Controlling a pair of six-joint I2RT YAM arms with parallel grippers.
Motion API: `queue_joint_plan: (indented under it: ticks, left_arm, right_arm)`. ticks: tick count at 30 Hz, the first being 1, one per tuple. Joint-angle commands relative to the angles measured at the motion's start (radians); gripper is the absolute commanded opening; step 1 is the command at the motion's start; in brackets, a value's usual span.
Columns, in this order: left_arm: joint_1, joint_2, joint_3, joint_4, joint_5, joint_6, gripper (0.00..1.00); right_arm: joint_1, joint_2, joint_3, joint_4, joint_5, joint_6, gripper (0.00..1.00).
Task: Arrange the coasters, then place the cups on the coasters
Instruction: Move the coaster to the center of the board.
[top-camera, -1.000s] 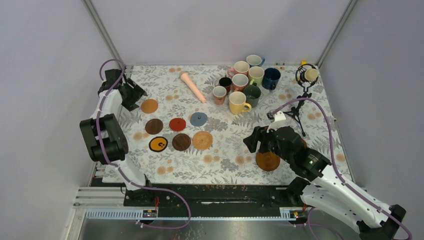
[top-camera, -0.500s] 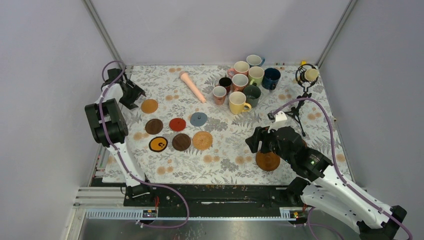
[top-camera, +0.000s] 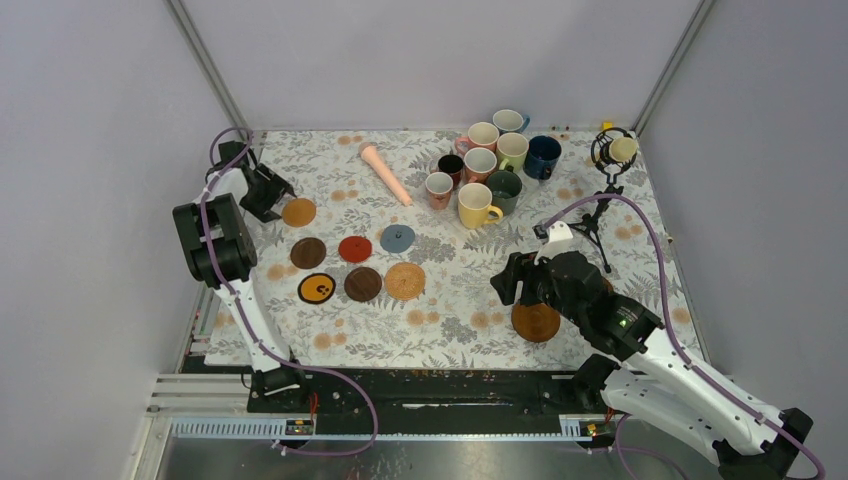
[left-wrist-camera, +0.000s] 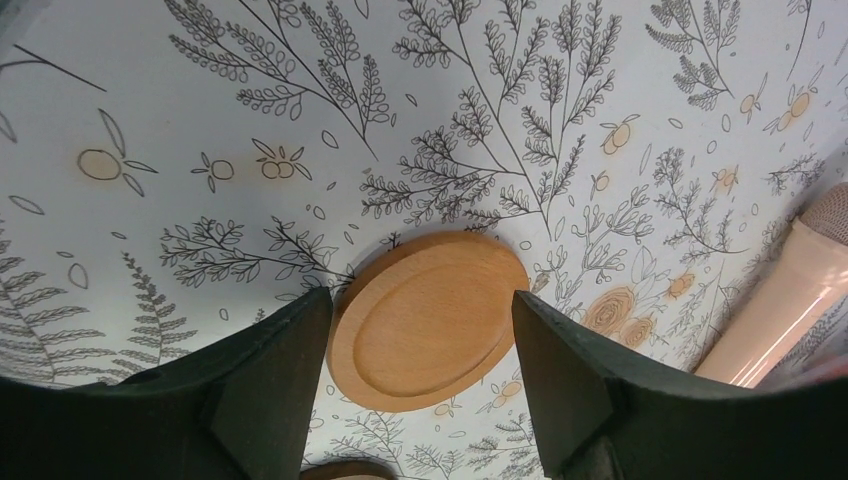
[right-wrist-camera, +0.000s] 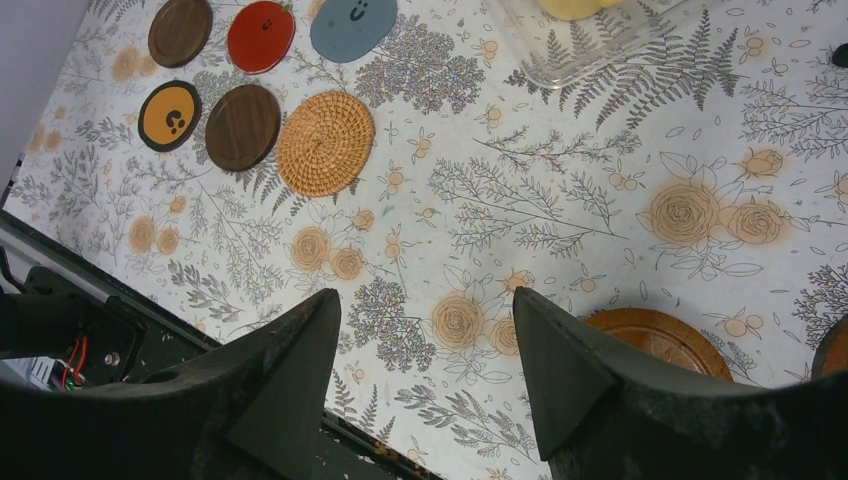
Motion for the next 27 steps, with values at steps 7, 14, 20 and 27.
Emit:
queue_joint_plan:
  ticks: [7, 14, 20, 27]
  left_arm:
    - [-0.005, 0.017, 0.025, 0.013, 0.08, 0.005, 0.68]
    - [-0.013, -0.009, 0.001, 0.018, 0.076, 0.006, 0.68]
    - [-0.013, -0.032, -0.021, 0.03, 0.09, 0.003, 0.68]
    - [-0.016, -0.044, -0.028, 0.029, 0.104, 0.005, 0.68]
  right_arm:
    - [0.005, -0.022, 0.026, 0.022, 0.018, -0.003, 0.71]
    - [0.006, -0.043, 0.015, 0.022, 0.013, 0.002, 0.72]
    - [0.004, -0.049, 0.008, 0.02, 0.016, 0.004, 0.72]
    - [0.004, -0.045, 0.003, 0.02, 0.01, 0.014, 0.72]
